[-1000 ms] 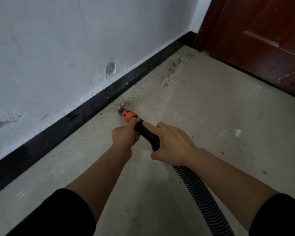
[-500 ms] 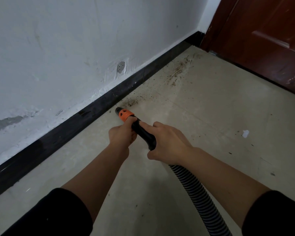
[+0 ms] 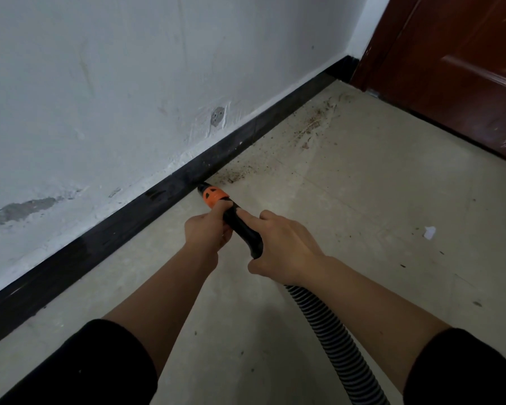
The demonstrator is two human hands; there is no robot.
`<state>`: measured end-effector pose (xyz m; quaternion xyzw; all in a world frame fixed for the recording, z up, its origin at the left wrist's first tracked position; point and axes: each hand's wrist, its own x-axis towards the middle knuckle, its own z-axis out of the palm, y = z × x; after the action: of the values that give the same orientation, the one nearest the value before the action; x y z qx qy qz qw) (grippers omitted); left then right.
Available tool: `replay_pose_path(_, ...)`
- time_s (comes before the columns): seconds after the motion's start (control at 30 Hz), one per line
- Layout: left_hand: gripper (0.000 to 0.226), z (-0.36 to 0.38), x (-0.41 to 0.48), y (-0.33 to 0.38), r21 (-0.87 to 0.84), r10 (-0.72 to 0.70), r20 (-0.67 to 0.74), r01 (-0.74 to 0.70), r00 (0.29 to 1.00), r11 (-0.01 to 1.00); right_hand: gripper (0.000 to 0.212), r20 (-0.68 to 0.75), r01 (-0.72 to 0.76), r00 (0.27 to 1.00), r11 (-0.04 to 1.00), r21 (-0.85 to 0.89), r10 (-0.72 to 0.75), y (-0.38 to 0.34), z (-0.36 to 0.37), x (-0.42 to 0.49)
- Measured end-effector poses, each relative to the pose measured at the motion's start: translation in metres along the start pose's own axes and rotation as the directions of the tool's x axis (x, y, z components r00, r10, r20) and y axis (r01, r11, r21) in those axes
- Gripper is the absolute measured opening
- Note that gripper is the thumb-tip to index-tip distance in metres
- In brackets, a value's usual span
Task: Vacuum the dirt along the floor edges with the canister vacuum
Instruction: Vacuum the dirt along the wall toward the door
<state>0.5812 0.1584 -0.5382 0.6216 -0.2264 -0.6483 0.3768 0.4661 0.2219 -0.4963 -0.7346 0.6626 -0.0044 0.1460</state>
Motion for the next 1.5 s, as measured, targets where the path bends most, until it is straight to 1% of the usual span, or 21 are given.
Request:
replay_pose_path(0.3,0.022,0.029,0.008,-0.002,0.027,-0.012,0.112,0.009,0.994,1.0,0.094,-0.03,-0.092,0.995,0.996,-0.016,0.091,0.023,-0.003,-0.001)
replay_pose_path(0.67,0.022,0.067,0.016,-0.007,0.037,-0.025,0.174,0.019,0.984,0.999,0.094,-0.041,-0.161,0.986,0.987,0.017,0.161,0.055,-0.009,0.0)
replay_pose_path(1.13,0.025,0.109,0.022,-0.003,0.017,-0.017,0.186,0.014,0.982,1.0,0.094,-0.035,-0.203,0.978,0.978,0.04,0.205,0.09,-0.022,0.013)
replay_pose_path(1.5,0.025,0.114,0.028,0.001,-0.001,0.009,0.168,-0.009,0.986,1.0,0.096,-0.033,-0.158,0.987,0.987,0.037,0.159,0.099,-0.025,0.025)
